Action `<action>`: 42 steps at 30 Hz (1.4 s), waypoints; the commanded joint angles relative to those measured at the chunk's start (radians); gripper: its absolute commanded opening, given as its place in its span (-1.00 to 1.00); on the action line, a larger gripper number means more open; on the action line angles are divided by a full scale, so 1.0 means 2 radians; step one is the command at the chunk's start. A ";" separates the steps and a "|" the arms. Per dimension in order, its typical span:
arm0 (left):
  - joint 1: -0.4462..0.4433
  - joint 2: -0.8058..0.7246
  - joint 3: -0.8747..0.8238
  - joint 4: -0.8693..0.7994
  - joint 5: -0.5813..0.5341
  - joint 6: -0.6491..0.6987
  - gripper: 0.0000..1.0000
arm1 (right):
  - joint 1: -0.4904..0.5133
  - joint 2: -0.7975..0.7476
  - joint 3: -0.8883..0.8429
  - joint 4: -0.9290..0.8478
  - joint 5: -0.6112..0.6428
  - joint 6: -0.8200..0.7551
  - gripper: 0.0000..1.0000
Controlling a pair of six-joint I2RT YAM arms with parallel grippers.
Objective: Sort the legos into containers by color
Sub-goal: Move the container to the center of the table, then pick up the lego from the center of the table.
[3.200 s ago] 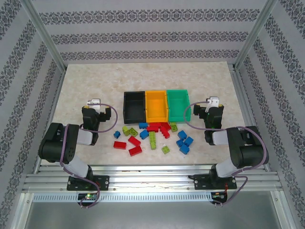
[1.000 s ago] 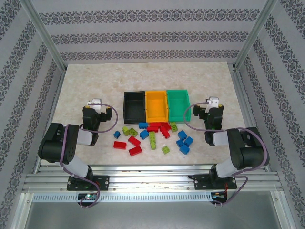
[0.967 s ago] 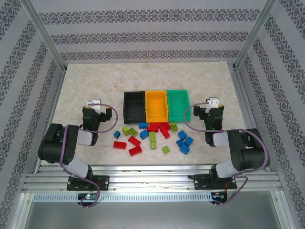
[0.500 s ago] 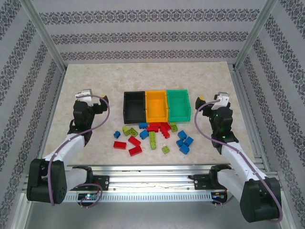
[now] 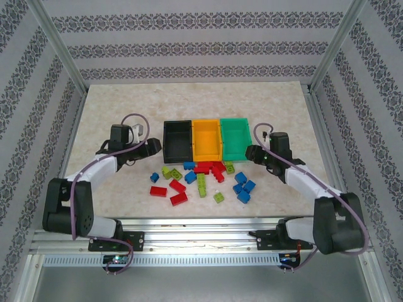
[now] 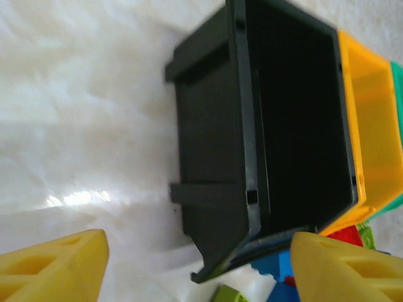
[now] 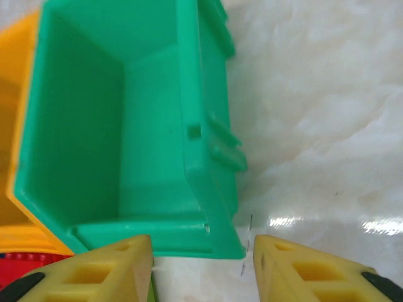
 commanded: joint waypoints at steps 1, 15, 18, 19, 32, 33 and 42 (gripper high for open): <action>-0.015 0.037 0.030 -0.038 0.043 -0.017 0.32 | 0.008 0.030 0.024 -0.007 -0.025 0.008 -0.09; -0.020 0.193 0.160 -0.027 0.064 -0.033 -0.05 | 0.026 0.156 0.134 0.007 -0.008 -0.015 -0.29; -0.021 0.214 0.201 -0.051 0.059 -0.023 -0.05 | 0.025 0.171 0.159 -0.001 -0.018 -0.018 -0.27; -0.020 0.217 0.212 -0.058 0.057 -0.021 -0.04 | 0.025 0.172 0.164 -0.005 -0.022 -0.020 -0.25; -0.012 0.096 0.124 -0.041 -0.058 0.016 0.39 | 0.071 0.049 0.139 -0.111 -0.002 -0.053 0.21; -0.009 0.085 0.110 -0.030 -0.065 0.016 0.39 | 0.091 0.043 0.137 -0.115 -0.001 -0.053 0.21; 0.014 0.008 -0.021 0.091 -0.081 0.004 0.47 | 0.330 0.093 0.163 -0.071 0.057 -0.008 0.18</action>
